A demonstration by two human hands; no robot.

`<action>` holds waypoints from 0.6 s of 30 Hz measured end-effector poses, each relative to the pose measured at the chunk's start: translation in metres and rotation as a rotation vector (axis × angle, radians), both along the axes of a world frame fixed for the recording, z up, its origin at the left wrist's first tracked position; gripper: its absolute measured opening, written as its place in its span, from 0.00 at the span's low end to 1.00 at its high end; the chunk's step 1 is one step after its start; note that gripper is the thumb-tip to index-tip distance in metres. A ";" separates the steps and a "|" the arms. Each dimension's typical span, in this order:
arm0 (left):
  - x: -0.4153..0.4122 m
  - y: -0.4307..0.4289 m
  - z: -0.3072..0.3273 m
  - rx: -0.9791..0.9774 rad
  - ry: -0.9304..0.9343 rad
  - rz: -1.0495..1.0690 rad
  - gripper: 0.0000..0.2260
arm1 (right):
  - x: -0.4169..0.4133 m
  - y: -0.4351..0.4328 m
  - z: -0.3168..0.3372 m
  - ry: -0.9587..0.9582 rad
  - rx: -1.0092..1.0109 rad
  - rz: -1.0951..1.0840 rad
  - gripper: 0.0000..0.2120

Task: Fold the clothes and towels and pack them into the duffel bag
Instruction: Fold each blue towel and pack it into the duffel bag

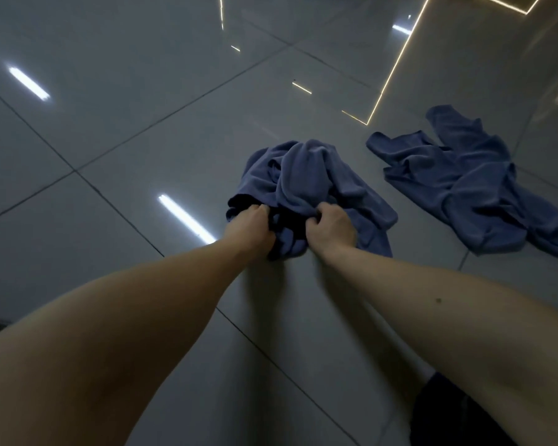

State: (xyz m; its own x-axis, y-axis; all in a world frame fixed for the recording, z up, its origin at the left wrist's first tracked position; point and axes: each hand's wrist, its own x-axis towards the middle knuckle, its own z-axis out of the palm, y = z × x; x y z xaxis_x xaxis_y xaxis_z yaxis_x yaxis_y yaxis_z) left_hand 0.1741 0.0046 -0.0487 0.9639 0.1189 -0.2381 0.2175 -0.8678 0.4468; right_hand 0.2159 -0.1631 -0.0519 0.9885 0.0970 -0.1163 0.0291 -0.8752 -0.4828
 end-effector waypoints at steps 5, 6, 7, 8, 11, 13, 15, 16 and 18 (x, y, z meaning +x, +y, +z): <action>0.006 -0.014 0.041 -0.097 -0.212 0.145 0.24 | 0.009 -0.004 0.058 -0.172 0.353 0.035 0.06; 0.010 -0.017 0.052 -0.161 -0.261 0.147 0.27 | 0.010 -0.003 0.073 -0.185 0.420 0.033 0.05; 0.015 -0.020 0.065 -0.203 -0.300 0.137 0.29 | 0.012 -0.001 0.090 -0.200 0.485 0.022 0.05; 0.019 -0.022 0.079 -0.218 -0.328 0.123 0.30 | 0.014 0.001 0.108 -0.213 0.557 0.009 0.05; 0.027 -0.025 0.129 -0.135 -0.394 0.115 0.22 | 0.016 0.005 0.167 -0.257 0.735 -0.020 0.06; 0.023 -0.026 0.168 -0.127 -0.429 0.132 0.14 | 0.012 0.006 0.211 -0.285 0.766 -0.012 0.05; 0.012 -0.031 0.209 -0.178 -0.441 0.109 0.11 | 0.003 0.005 0.257 -0.298 0.819 0.006 0.05; 0.005 -0.034 0.230 -0.200 -0.456 0.085 0.10 | -0.003 0.004 0.279 -0.303 0.834 0.011 0.05; -0.013 -0.037 0.270 -0.210 -0.500 0.055 0.04 | -0.020 0.002 0.320 -0.309 0.852 0.021 0.05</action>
